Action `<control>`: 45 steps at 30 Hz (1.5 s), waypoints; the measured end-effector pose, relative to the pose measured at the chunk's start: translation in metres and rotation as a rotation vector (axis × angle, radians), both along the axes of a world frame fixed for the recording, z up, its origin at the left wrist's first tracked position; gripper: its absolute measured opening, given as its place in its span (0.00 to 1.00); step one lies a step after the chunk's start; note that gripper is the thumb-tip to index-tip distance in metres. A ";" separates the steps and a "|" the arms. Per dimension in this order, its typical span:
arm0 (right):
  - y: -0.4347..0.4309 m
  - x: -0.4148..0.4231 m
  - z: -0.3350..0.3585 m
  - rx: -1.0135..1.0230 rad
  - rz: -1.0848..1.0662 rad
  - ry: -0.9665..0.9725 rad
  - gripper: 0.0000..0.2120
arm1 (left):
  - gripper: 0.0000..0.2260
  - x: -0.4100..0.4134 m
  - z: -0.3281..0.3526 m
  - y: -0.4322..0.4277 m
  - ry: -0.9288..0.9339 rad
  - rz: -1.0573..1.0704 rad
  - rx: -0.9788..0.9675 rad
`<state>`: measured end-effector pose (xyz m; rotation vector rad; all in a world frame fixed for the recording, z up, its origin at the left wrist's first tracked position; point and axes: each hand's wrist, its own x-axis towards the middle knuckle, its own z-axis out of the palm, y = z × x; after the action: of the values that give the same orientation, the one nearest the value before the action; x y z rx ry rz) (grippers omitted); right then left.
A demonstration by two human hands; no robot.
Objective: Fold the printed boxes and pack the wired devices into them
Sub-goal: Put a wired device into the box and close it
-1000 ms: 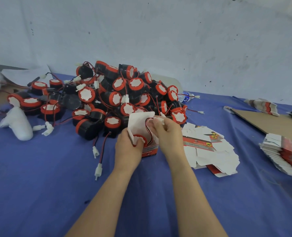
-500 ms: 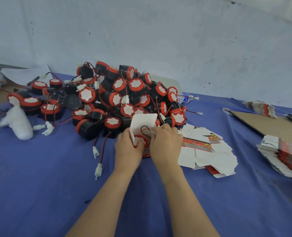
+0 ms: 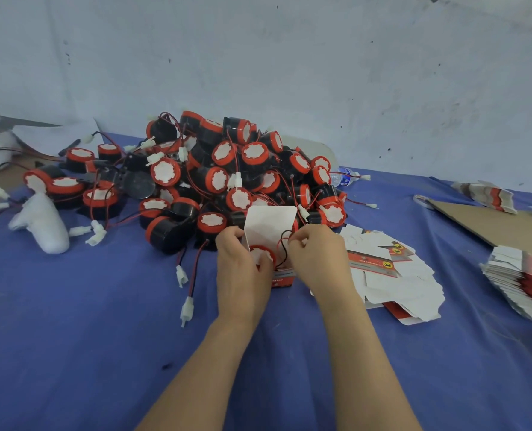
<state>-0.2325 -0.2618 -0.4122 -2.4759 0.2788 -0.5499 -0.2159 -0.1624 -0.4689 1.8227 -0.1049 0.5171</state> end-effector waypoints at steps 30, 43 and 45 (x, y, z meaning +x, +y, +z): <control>0.008 0.002 0.001 0.041 -0.024 -0.030 0.19 | 0.16 0.001 -0.005 -0.001 -0.049 0.035 0.112; 0.025 0.028 -0.002 -0.208 -0.119 0.332 0.12 | 0.15 -0.003 -0.005 0.001 -0.030 0.017 0.090; 0.027 0.024 -0.005 -0.269 -0.126 0.303 0.10 | 0.15 -0.003 -0.004 0.001 -0.022 0.022 0.091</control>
<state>-0.2084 -0.2350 -0.4173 -2.8182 0.5127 -0.2726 -0.2192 -0.1619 -0.4734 1.9086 -0.1250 0.5561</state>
